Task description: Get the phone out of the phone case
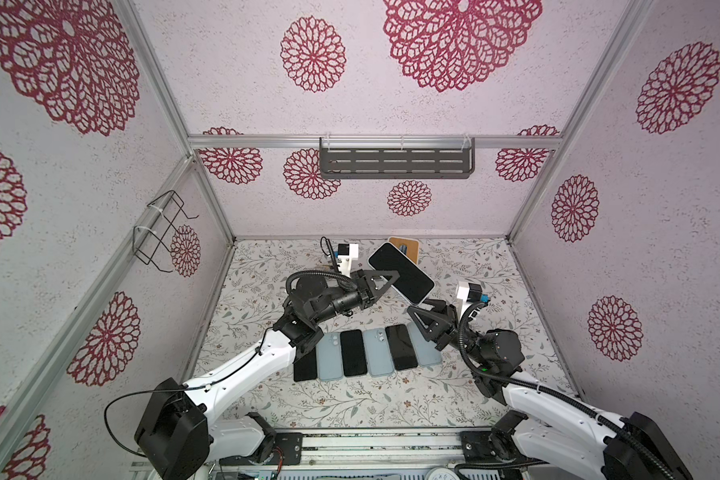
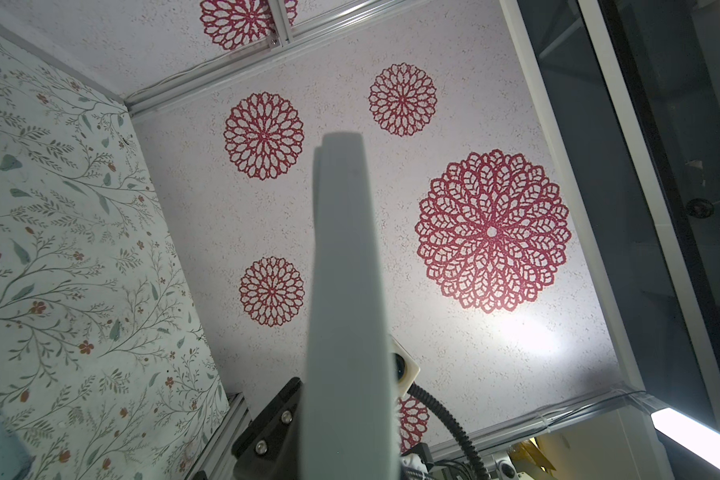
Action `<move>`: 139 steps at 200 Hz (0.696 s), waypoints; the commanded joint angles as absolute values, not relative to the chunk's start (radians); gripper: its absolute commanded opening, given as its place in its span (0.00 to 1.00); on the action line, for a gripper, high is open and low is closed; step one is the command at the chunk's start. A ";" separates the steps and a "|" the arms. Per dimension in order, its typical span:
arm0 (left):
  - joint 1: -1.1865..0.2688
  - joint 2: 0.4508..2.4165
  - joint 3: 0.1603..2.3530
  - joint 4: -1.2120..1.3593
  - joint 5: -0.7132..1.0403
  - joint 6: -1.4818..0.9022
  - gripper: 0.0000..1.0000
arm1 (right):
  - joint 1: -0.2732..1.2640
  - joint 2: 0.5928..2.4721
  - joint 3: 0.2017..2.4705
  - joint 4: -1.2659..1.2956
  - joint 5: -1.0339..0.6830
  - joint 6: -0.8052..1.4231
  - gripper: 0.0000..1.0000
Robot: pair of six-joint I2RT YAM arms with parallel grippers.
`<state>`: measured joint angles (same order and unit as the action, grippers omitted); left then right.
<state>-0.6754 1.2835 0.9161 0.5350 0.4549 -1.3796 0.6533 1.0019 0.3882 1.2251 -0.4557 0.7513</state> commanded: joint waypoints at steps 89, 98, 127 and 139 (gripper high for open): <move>-0.674 1.244 0.921 0.607 0.471 -1.356 0.00 | 0.650 1.031 0.450 1.232 -0.468 0.690 0.00; -0.675 1.244 0.926 0.600 0.483 -1.353 0.00 | 0.650 1.021 0.452 1.208 -0.468 0.656 0.00; -0.676 1.236 0.946 0.567 0.544 -1.337 0.00 | 0.650 0.959 0.459 1.059 -0.450 0.475 0.00; -0.676 1.230 0.958 0.543 0.568 -1.323 0.00 | 0.650 0.926 0.456 0.980 -0.408 0.372 0.00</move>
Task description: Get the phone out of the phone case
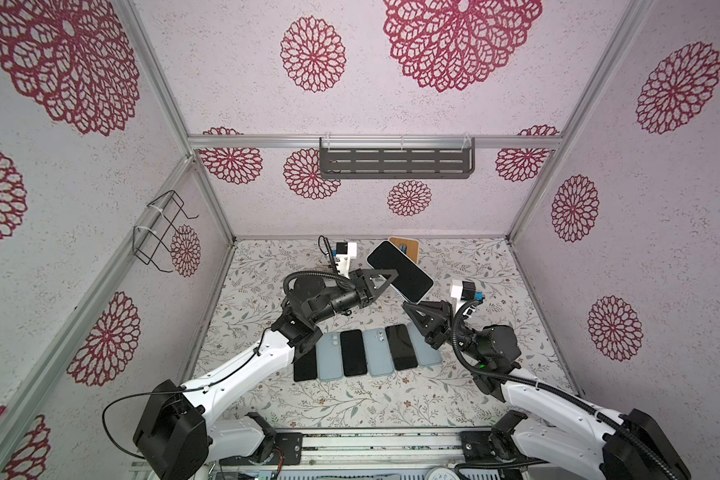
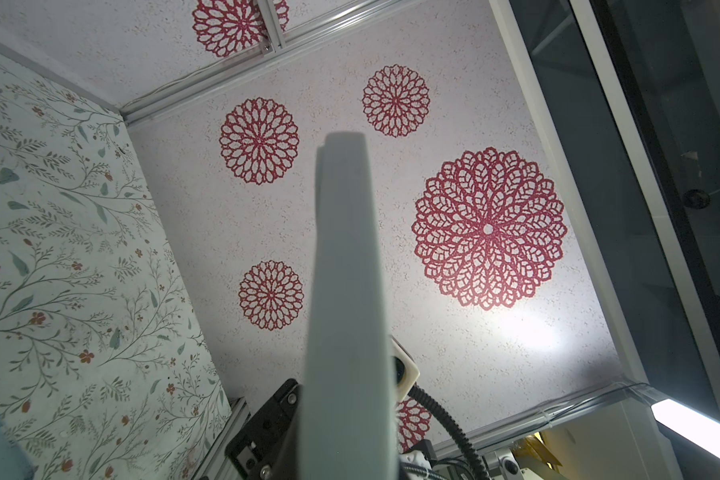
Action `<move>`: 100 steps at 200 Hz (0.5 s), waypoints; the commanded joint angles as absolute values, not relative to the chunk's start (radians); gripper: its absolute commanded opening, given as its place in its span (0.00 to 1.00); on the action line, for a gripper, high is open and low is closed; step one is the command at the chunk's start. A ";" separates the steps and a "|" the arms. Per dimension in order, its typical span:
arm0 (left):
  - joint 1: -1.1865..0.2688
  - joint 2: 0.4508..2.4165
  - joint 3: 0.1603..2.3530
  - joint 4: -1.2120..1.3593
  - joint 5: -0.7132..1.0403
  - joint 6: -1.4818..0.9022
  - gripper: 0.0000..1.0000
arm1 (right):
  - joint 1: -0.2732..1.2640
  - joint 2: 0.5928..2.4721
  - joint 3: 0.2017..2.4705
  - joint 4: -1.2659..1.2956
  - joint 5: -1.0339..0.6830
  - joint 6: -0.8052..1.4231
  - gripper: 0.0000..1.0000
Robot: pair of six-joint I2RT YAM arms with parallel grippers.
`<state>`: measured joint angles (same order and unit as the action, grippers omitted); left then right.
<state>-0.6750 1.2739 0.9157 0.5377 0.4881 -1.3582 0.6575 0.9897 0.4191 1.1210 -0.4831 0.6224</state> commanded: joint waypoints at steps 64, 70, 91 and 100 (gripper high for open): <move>-0.713 1.236 1.000 0.458 0.662 -1.258 0.00 | 0.621 0.857 0.442 0.888 -0.210 0.068 0.00; -0.713 1.235 1.000 0.463 0.663 -1.258 0.00 | 0.611 0.859 0.436 0.901 -0.222 0.074 0.00; -0.708 1.232 1.020 0.466 0.679 -1.248 0.00 | 0.590 0.850 0.386 0.955 -0.244 0.100 0.00; -0.706 1.226 1.036 0.442 0.687 -1.234 0.00 | 0.583 0.835 0.350 0.984 -0.245 0.119 0.00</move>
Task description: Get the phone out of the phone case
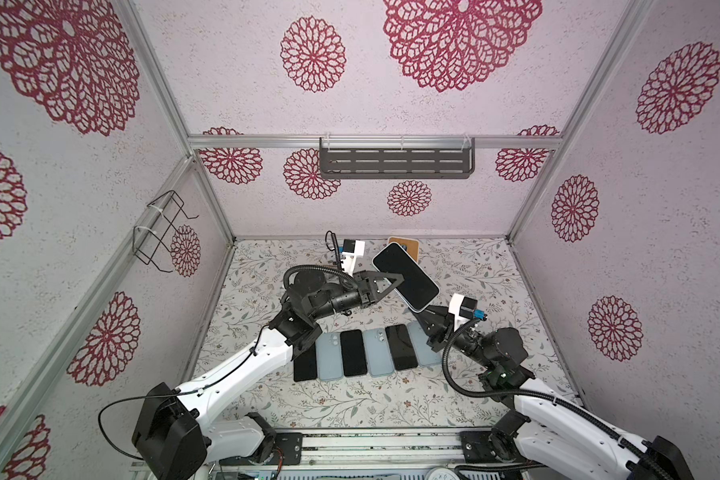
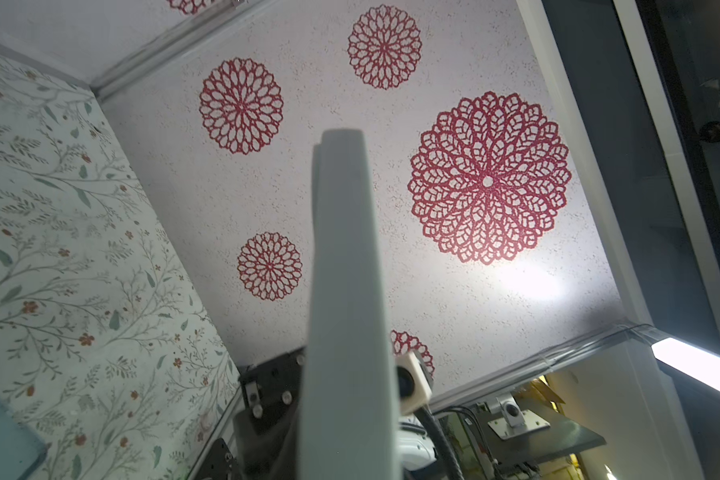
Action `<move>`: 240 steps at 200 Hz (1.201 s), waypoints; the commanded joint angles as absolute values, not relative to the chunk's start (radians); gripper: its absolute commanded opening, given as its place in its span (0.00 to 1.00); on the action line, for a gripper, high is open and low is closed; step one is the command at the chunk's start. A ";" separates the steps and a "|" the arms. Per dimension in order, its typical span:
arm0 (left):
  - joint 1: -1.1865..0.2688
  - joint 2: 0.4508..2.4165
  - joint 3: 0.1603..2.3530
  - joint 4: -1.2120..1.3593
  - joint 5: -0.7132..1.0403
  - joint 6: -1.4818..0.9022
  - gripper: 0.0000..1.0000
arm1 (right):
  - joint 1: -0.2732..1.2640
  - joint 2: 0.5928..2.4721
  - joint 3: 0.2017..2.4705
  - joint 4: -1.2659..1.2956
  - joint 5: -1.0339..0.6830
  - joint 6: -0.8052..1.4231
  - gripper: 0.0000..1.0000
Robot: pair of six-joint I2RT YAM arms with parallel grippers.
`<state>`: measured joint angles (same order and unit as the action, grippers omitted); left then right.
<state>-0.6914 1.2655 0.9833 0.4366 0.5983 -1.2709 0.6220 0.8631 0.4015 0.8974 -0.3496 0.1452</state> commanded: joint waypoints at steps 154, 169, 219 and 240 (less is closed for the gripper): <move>-0.657 1.143 1.444 -0.832 0.623 -0.211 0.00 | 0.569 0.643 0.397 0.459 -0.499 0.103 0.57; -0.658 1.144 1.443 -0.883 0.590 -0.122 0.00 | 0.572 0.664 0.421 0.416 -0.569 0.031 0.58; -0.681 1.145 1.392 -0.916 0.543 0.098 0.00 | 0.612 0.757 0.627 0.006 -0.657 -0.291 0.57; -0.684 1.133 1.370 -0.898 0.582 0.146 0.00 | 0.646 0.817 0.719 -0.152 -0.687 -0.418 0.57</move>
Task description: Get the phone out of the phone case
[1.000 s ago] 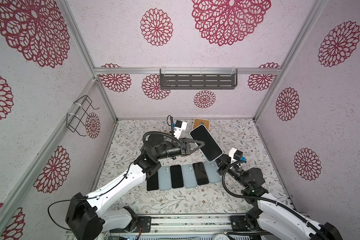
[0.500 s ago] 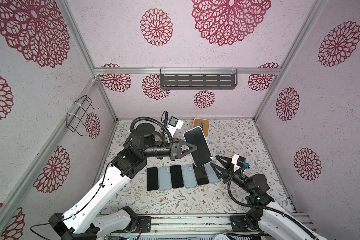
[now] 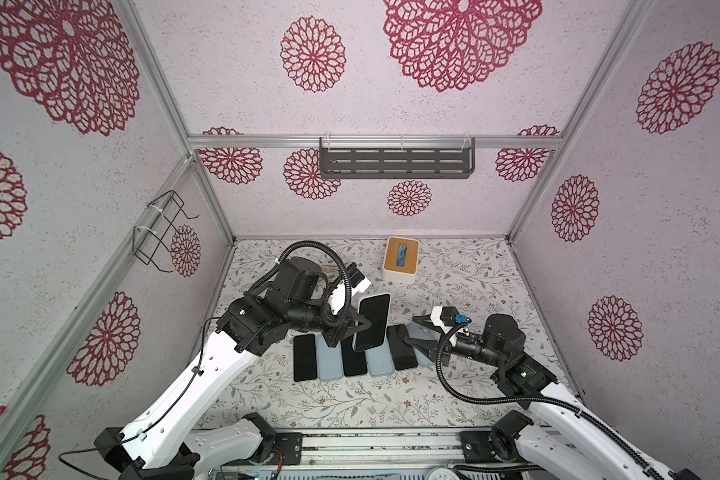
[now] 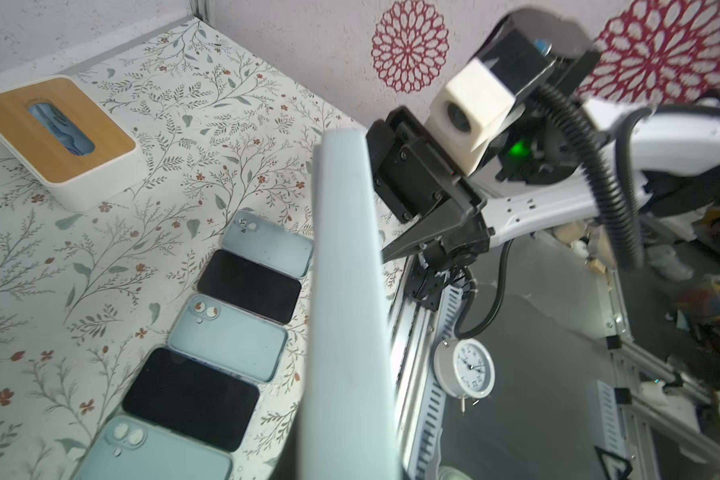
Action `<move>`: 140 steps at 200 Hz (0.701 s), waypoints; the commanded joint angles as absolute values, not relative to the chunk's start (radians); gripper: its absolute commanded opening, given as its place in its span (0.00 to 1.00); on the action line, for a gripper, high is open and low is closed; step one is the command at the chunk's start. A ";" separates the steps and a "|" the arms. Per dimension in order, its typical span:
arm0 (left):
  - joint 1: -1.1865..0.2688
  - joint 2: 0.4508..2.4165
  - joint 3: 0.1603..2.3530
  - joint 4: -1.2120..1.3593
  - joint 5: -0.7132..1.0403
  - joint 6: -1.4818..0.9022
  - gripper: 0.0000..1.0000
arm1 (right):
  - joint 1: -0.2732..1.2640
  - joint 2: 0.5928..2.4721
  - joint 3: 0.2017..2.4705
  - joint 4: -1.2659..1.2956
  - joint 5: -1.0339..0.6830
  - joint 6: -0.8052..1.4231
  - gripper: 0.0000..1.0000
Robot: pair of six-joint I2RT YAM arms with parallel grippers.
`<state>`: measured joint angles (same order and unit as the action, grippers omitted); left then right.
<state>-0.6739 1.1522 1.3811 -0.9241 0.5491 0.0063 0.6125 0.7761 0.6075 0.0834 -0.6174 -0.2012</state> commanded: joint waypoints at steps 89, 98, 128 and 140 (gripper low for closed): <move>-0.696 1.076 1.285 -0.744 0.742 0.089 0.00 | 0.726 0.975 0.909 -0.405 -0.724 -0.626 0.54; -0.696 1.089 1.292 -0.748 0.759 0.081 0.00 | 0.727 0.984 0.915 -0.406 -0.741 -0.624 0.53; -0.696 1.104 1.292 -0.733 0.782 0.060 0.00 | 0.729 0.989 0.922 -0.391 -0.771 -0.612 0.51; -0.696 1.101 1.283 -0.711 0.782 0.049 0.00 | 0.729 0.987 0.923 -0.384 -0.782 -0.607 0.51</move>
<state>-0.6899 1.1084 1.2781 -0.8082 0.7238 0.0727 0.7235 0.9909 0.8883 -0.3939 -0.7204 -0.5941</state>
